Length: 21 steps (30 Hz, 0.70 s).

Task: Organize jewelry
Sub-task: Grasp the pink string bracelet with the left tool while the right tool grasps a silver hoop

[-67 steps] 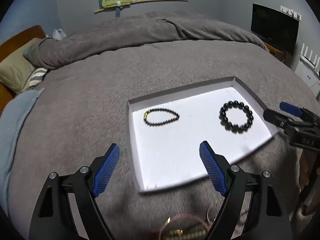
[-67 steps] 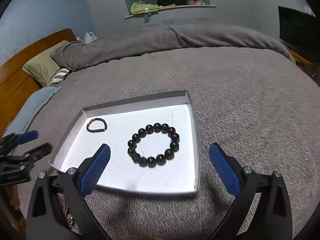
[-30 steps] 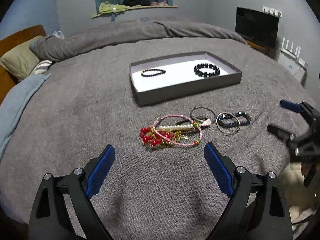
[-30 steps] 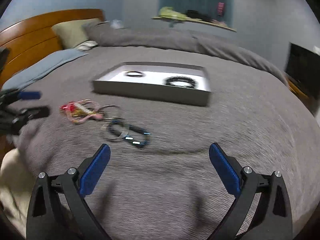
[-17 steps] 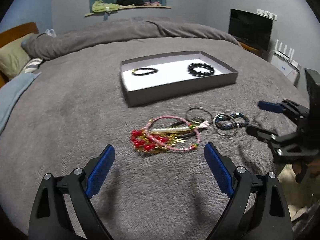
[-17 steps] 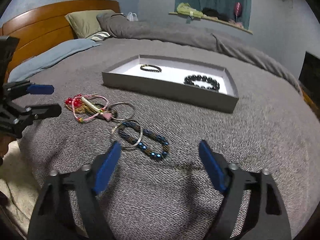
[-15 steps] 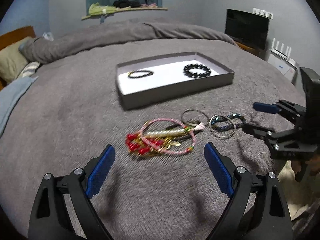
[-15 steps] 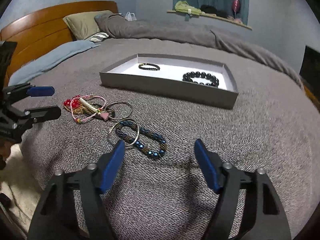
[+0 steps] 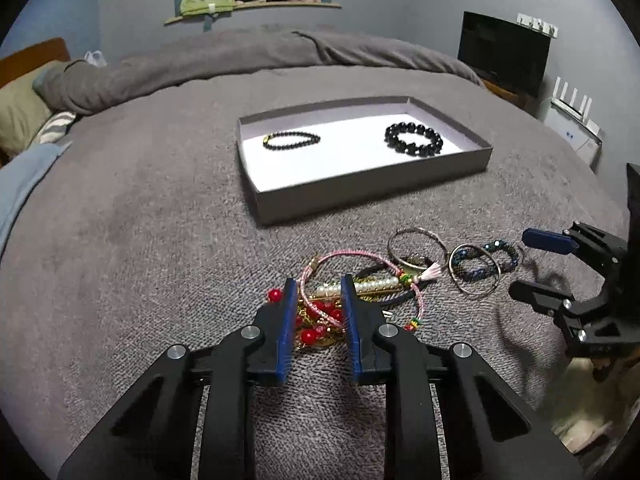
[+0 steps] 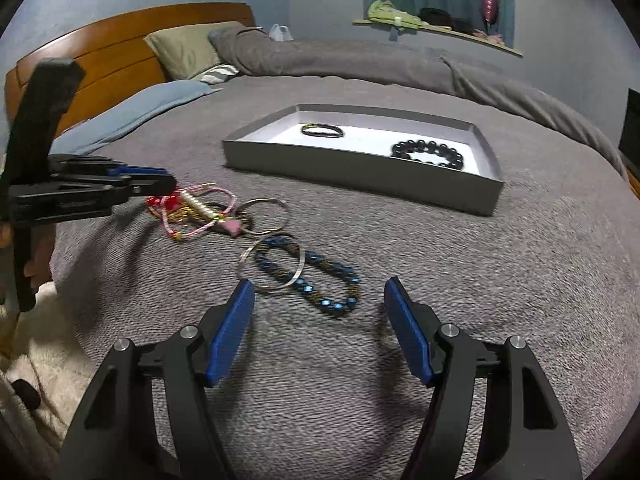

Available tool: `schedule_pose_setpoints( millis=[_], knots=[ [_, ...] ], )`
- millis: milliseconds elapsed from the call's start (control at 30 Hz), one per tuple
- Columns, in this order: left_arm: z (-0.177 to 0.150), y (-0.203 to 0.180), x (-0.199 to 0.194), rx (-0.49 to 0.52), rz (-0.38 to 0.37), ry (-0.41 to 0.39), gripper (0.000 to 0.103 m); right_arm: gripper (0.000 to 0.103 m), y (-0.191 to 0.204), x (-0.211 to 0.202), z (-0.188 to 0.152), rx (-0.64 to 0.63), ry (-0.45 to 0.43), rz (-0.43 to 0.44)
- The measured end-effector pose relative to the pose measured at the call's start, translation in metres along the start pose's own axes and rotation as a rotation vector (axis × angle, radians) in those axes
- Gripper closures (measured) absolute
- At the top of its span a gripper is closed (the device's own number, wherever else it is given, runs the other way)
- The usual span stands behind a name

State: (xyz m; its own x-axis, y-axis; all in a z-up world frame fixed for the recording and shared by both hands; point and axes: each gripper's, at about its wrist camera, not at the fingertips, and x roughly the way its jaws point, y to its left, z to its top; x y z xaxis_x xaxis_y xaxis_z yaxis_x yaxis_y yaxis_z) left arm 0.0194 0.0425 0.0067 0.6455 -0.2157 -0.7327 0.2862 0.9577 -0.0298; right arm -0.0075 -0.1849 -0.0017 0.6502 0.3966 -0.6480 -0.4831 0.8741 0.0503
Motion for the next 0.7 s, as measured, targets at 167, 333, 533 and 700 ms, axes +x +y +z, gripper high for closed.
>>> schedule_pose_setpoints(
  millis=[167,333,533,700],
  knots=[
    [0.011,0.01,0.007,-0.04,-0.015,0.026,0.08,0.036,0.003,0.001,0.0,-0.002,0.003,0.006],
    [0.032,0.005,0.024,0.024,0.006,0.075,0.084,0.037,0.005,0.001,0.001,-0.005,0.005,0.011],
    [0.029,-0.002,0.05,0.087,-0.005,0.205,0.087,0.037,0.007,0.002,0.001,-0.006,0.013,0.028],
    [0.027,0.0,0.048,0.081,-0.034,0.193,0.096,0.038,0.015,0.008,0.007,-0.03,0.014,0.052]
  ],
)
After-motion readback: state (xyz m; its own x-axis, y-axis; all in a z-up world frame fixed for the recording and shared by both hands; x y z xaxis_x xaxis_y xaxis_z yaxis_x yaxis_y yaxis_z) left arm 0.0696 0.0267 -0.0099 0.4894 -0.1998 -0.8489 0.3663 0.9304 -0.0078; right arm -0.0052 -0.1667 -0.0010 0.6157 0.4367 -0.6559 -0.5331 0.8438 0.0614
